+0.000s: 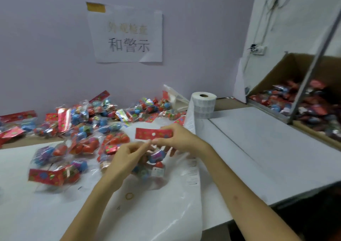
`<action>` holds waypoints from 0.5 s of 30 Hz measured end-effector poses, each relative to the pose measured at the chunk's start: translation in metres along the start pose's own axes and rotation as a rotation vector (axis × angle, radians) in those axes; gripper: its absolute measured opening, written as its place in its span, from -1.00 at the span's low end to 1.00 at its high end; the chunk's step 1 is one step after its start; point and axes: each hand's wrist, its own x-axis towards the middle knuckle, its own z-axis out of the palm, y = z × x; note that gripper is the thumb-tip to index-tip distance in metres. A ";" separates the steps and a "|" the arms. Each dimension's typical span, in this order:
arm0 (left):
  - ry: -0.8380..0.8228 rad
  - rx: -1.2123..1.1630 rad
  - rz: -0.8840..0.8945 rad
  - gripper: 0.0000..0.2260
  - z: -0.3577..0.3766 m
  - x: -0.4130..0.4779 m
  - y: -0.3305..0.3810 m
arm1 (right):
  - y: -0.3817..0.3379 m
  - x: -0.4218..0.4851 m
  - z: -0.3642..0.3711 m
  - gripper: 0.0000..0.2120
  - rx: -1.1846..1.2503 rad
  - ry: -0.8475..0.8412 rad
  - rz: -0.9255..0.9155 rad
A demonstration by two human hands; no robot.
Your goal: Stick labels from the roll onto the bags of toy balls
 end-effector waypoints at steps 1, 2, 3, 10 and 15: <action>0.015 -0.004 0.007 -0.71 0.001 0.002 -0.002 | -0.001 0.002 -0.008 -0.84 0.010 -0.009 0.005; 0.049 -0.036 0.022 -0.69 -0.001 0.004 -0.004 | -0.003 0.004 -0.016 -0.85 0.050 -0.018 0.012; 0.089 -0.103 0.038 -0.70 -0.001 0.006 -0.006 | -0.003 0.006 -0.027 -0.88 0.106 -0.018 0.020; 0.194 -0.246 0.024 -0.71 -0.010 0.013 -0.009 | 0.027 0.013 -0.155 -0.71 1.143 0.865 -0.100; 0.172 -0.224 0.035 -0.72 -0.006 0.018 -0.014 | 0.074 -0.002 -0.178 -0.63 1.036 0.939 0.068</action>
